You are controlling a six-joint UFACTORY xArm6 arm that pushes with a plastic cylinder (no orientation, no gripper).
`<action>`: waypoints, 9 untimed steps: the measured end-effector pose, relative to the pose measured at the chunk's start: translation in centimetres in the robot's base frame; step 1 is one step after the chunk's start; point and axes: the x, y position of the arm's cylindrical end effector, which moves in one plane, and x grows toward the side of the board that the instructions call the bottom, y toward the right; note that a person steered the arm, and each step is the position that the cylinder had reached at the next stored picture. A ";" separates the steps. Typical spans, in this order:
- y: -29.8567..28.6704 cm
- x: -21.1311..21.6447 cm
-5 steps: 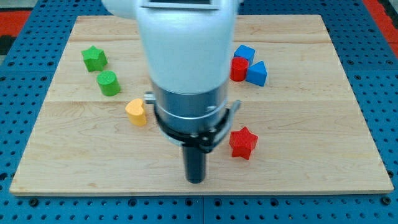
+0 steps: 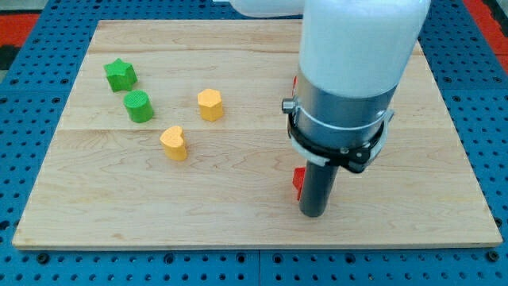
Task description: Move the red star closer to the blue cube
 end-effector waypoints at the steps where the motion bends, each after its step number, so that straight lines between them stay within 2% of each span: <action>1: 1.8 -2.7; 3: 3.9 -7.4; 5: 2.9 -7.4; 7: 0.5 -5.1; 9: -2.1 -6.6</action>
